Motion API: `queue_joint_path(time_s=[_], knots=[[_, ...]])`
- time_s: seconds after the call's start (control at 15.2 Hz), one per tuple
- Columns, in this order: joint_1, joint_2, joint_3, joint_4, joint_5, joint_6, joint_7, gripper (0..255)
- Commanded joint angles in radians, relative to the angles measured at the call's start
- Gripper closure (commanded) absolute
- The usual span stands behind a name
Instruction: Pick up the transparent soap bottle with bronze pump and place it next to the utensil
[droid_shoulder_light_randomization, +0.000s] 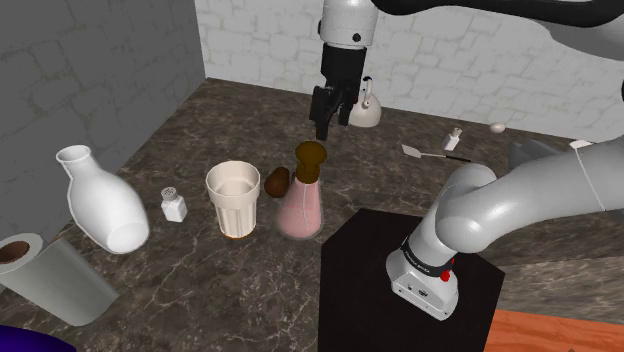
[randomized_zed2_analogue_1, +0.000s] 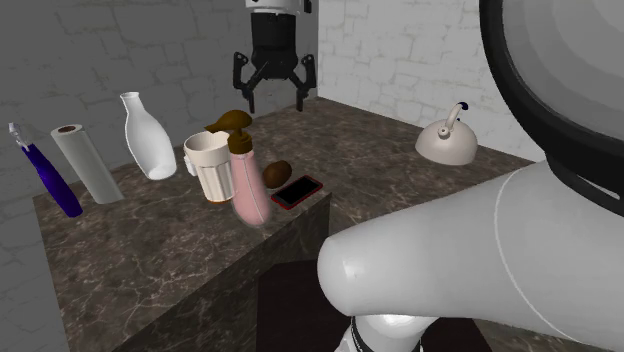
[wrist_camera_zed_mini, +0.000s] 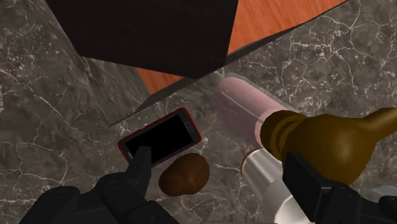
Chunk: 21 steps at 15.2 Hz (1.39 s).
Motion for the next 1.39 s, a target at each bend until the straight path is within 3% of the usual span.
queue_joint_path(time_s=[0.0, 0.33, 0.79, 1.32], knots=[[0.014, 0.031, 0.026, 0.052, 0.029, -0.014, 0.033, 0], [0.039, 0.110, 0.085, 0.163, 0.082, -0.024, 0.105, 0], [0.048, 0.081, 0.103, 0.043, 0.099, 0.070, 0.097, 0], [0.048, 0.081, 0.103, 0.043, 0.099, 0.069, 0.097, 0]])
